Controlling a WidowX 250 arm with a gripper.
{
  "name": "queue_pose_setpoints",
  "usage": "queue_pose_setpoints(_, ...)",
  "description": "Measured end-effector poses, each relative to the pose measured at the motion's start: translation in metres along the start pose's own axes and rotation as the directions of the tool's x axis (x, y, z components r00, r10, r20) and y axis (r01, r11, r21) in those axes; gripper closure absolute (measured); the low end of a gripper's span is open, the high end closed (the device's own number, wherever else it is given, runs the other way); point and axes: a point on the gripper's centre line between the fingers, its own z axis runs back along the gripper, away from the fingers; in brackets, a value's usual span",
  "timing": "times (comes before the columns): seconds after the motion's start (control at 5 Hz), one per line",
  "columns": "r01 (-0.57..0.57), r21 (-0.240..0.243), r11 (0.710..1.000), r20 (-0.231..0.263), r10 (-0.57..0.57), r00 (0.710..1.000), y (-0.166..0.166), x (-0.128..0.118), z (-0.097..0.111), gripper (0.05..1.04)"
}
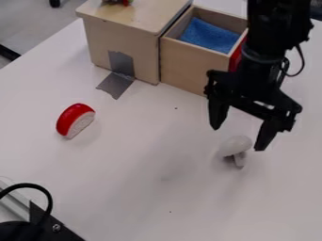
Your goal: The small object was taken and placed inside the drawer.
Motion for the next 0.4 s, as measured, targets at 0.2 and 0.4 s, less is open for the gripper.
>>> queue_pose_setpoints(0.2,-0.036,0.019,0.999,-0.014,0.036,0.999,0.001,0.003,-0.020,0.083)
queue_pose_setpoints(0.4,-0.034,0.034,0.999,-0.024,0.035,0.999,0.000,0.009,-0.033,0.083)
